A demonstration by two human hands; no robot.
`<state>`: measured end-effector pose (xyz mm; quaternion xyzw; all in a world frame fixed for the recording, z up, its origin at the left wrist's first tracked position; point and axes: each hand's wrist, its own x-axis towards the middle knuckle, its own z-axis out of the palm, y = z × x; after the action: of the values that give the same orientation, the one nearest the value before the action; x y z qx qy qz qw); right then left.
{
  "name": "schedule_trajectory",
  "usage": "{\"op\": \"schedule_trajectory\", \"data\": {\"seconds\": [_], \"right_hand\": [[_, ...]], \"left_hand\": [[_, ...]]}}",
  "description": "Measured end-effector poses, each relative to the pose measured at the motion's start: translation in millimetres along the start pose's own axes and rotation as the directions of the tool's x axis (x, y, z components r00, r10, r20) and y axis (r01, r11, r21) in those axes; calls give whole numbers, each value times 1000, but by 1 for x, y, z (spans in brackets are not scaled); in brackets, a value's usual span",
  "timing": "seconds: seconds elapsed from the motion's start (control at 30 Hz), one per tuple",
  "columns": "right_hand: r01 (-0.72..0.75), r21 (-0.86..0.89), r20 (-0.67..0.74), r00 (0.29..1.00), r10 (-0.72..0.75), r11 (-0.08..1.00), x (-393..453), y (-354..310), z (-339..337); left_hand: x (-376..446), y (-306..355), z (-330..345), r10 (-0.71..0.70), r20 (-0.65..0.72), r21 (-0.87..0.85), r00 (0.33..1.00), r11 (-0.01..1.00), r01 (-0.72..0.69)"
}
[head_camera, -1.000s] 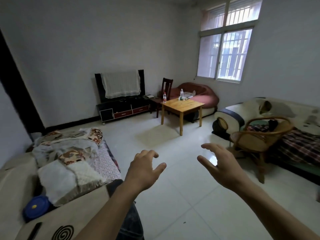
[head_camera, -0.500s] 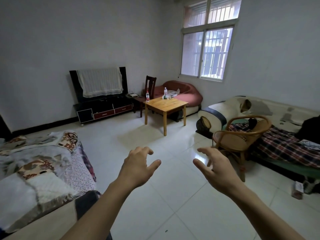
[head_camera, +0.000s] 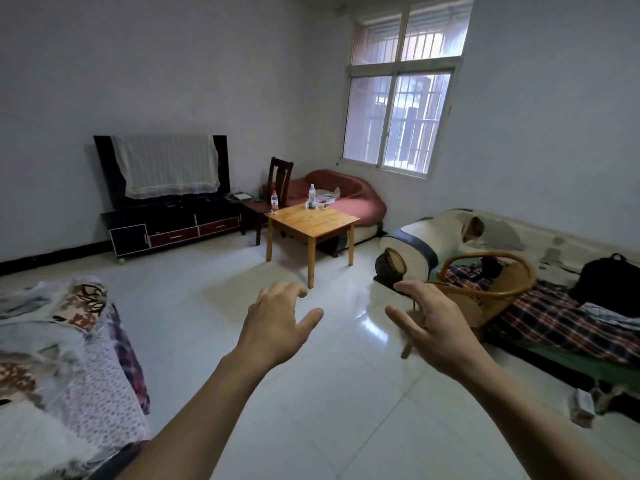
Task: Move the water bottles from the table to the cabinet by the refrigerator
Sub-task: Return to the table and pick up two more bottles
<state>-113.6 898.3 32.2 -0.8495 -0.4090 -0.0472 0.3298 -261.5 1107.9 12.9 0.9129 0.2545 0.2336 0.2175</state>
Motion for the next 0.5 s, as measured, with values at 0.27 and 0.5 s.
{"op": "schedule_trajectory", "data": {"seconds": [0.27,0.5], "right_hand": [[-34,-26,54,998,35,999,87,41,30],[-24,-12,33,999,25,1000,179,117,48]], "left_hand": [[81,-30,35,-29,102,51,994,998,24],[190,-19,89,-35,142,112,989,994,19]]}}
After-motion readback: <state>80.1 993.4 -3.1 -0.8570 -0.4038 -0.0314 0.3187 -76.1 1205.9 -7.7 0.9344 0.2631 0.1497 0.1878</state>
